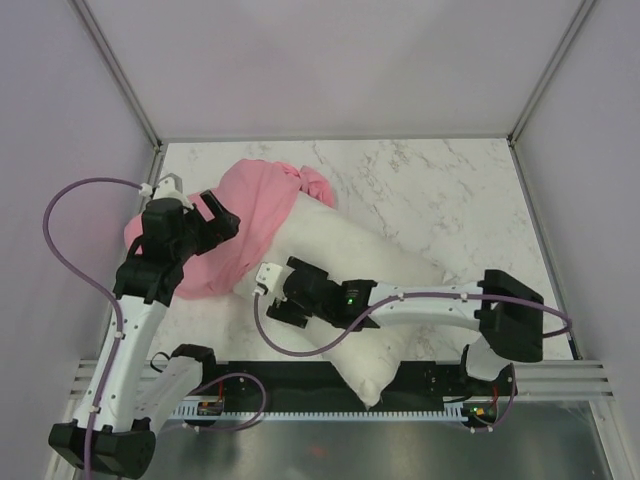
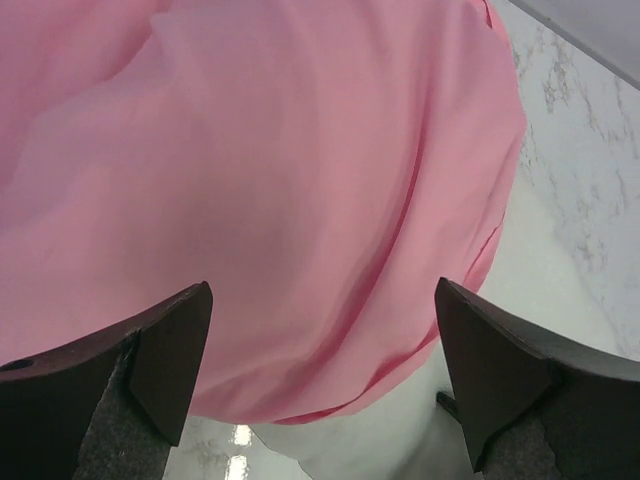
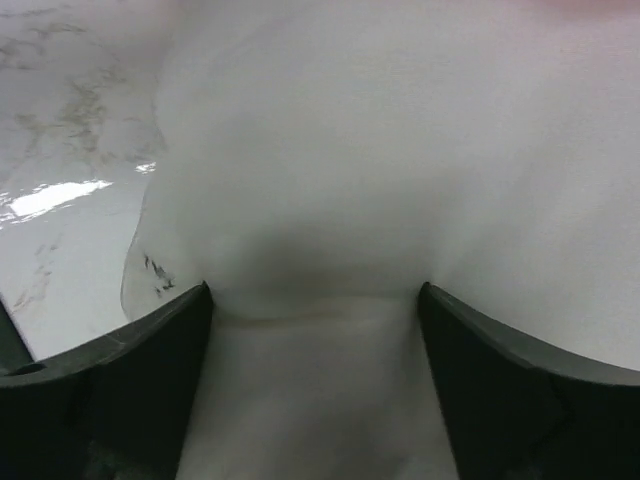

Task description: Put the pillow into the pillowcase

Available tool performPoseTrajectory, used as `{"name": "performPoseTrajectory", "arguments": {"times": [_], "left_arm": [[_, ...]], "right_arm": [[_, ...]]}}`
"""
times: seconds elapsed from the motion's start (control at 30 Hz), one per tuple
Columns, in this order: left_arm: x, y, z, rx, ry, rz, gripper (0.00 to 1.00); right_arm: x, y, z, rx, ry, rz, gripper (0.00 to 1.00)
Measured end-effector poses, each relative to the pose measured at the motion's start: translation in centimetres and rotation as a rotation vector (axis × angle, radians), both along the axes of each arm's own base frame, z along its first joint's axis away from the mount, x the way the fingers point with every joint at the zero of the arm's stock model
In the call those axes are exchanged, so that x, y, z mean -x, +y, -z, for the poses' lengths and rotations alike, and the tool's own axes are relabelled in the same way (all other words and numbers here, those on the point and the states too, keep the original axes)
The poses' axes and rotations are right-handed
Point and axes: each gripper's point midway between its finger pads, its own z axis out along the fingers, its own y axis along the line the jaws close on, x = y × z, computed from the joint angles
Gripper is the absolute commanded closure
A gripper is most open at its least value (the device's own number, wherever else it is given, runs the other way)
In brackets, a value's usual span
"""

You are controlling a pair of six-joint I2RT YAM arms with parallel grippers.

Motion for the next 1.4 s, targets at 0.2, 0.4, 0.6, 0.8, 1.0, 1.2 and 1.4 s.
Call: {"name": "performPoseTrajectory", "arguments": {"times": [0.2,0.4,0.6,0.8,1.0,1.2,1.4], "left_arm": [[2.1,-1.2,-1.3,0.089,-0.072,0.059,0.0],[2.8,-2.2,-0.6,0.12,-0.095,0.117,0.01],[3.4,-2.6,4.6,0.127,-0.007,0.134,0.02],[3.6,-2.6,8.8,0.151,0.029,0.115,0.02],[3.5,-2.7,13.9,0.16,0.163,0.09,0.02],[-3.0,-1.9,13.8,0.187,0.005,-0.034,0.03],[-8.8,-3.3,14.3,0.209,-0.06,-0.006,0.06]], "right_arm": [[-3.1,1.0,1.1,0.088,-0.115,0.132,1.0],[-8.4,2.3,-5.0,-0.139,-0.004,0.274,1.0],[-15.8,0.4,-8.8,-0.409,0.187,0.453,1.0],[-20.0,-1.9,-9.5,-0.548,0.314,0.555,1.0],[-21.9,-3.1,-9.8,-0.605,0.378,0.589,1.0],[-23.2,-4.4,-10.0,-0.663,0.461,0.602,1.0],[-25.3,-6.1,-10.6,-0.718,0.51,0.621,1.0]]}}
